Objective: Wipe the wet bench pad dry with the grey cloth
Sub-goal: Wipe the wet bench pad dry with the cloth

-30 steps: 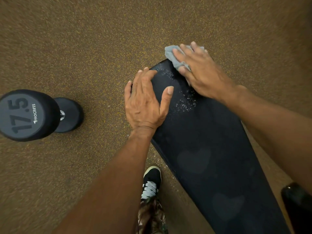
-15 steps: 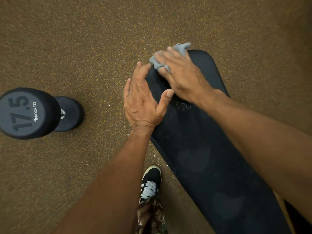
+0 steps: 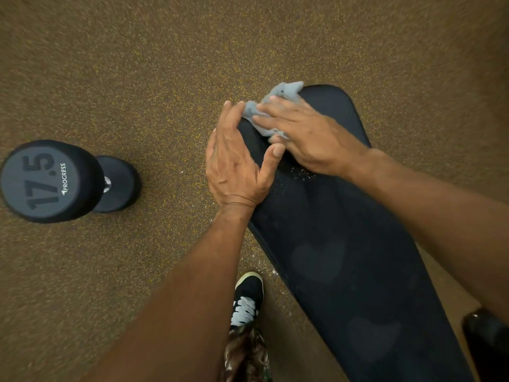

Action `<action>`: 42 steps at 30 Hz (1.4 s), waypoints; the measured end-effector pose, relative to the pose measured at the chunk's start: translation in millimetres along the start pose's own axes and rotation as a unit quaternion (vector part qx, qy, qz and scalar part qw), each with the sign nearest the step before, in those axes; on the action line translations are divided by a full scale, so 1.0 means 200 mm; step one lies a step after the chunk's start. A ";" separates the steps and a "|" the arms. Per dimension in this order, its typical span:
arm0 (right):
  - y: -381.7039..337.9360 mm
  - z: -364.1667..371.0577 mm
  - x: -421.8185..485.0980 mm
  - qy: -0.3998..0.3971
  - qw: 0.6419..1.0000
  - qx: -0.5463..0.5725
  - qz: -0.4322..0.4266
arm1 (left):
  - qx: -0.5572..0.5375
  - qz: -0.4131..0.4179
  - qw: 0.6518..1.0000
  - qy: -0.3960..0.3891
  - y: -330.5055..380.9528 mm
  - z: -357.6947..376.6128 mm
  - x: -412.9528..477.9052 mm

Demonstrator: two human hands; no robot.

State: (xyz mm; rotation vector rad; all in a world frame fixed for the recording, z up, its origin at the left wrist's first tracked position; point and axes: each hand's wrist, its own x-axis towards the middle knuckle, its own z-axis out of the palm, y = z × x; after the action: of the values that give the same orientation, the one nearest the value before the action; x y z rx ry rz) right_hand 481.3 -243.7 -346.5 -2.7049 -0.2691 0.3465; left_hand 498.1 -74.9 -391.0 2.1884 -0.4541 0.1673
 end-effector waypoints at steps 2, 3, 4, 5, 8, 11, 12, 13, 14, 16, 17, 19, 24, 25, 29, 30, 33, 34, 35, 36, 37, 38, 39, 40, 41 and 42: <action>0.06 -0.05 -0.03 -0.001 0.999 -0.012 0.030 | 0.005 -0.001 1.000 0.003 0.00 0.00 0.00; 0.06 -0.06 -0.02 0.002 0.999 -0.015 0.052 | 0.009 -0.001 1.000 0.003 0.00 0.00 0.00; 0.04 -0.06 0.02 0.005 0.998 -0.018 0.062 | 0.012 0.001 1.000 0.003 0.00 0.00 0.00; 0.00 -0.04 0.06 0.004 0.998 -0.022 0.055 | 0.011 0.003 1.000 0.002 0.00 0.00 0.00; -0.09 0.05 0.07 -0.010 1.000 -0.004 0.015 | 0.009 0.003 1.000 -0.001 0.00 0.00 0.00; -0.01 0.02 -0.08 -0.009 1.000 -0.007 0.008 | 0.022 0.007 1.000 -0.009 0.00 0.00 0.00; 0.03 0.00 -0.12 -0.009 1.000 -0.016 0.021 | 0.025 0.008 1.000 -0.011 0.00 0.00 0.00; 0.07 -0.03 -0.14 -0.003 0.999 -0.020 0.037 | 0.026 0.010 1.000 -0.013 0.00 0.00 0.00; 0.08 -0.04 -0.14 0.008 0.998 -0.017 0.057 | 0.025 0.012 1.000 -0.013 0.00 0.00 0.00; 0.02 -0.04 -0.08 0.034 0.995 0.010 0.090 | 0.025 0.012 1.000 -0.013 0.01 0.00 0.00; -0.03 -0.01 -0.07 0.037 0.995 0.028 0.090 | 0.026 0.011 0.999 -0.013 0.01 0.00 0.00; -0.10 0.06 -0.10 0.027 0.997 0.047 0.062 | 0.030 0.011 0.999 -0.016 0.01 0.00 0.00; 0.06 0.04 -0.29 0.021 0.998 -0.015 0.058 | 0.056 0.010 0.998 -0.040 0.00 0.00 0.00; 0.06 0.02 -0.27 0.029 0.996 -0.003 0.086 | 0.058 0.008 0.997 -0.048 0.01 0.00 0.00; -0.08 0.10 -0.18 0.072 0.991 0.051 0.104 | 0.070 0.015 0.996 -0.059 0.00 0.00 0.00; -0.09 0.13 -0.21 0.068 0.993 0.039 0.087 | 0.069 0.015 0.996 -0.060 0.00 0.00 0.00; -0.02 0.13 -0.33 0.043 0.996 -0.028 0.076 | 0.056 0.005 0.997 -0.061 0.00 0.00 0.00; 0.01 0.11 -0.34 0.043 0.994 -0.040 0.095 | 0.055 -0.001 0.997 -0.061 0.00 0.00 0.00; 0.01 0.11 -0.32 0.046 0.990 -0.060 0.121 | 0.055 -0.003 0.997 -0.062 0.00 0.00 0.00; -0.01 0.11 -0.29 0.047 0.985 -0.089 0.143 | 0.054 -0.002 0.997 -0.063 0.00 0.00 0.00; -0.04 0.12 -0.24 0.049 0.980 -0.109 0.159 | 0.055 0.000 0.997 -0.063 0.00 0.00 0.00; -0.07 0.14 -0.21 0.057 0.979 -0.105 0.167 | 0.056 0.003 0.996 -0.062 0.00 0.00 0.00; -0.09 0.15 -0.18 0.072 0.980 -0.078 0.170 | 0.058 0.006 0.996 -0.060 -0.01 0.00 0.00; -0.09 0.17 -0.18 0.087 0.980 -0.043 0.171 | 0.059 0.009 0.996 -0.059 -0.01 0.00 0.00; -0.08 0.17 -0.20 0.098 0.980 -0.023 0.174 | 0.060 0.012 0.996 -0.058 -0.01 0.00 0.00; -0.06 0.17 -0.23 0.101 0.978 -0.034 0.180 | 0.061 0.015 0.996 -0.056 -0.01 0.00 0.00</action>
State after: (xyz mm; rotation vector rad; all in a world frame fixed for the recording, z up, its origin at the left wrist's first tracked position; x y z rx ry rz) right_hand 425.5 -230.9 -362.2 -2.8230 0.2769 0.1612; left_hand 498.2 -74.3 -392.7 2.3204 -0.5520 0.0901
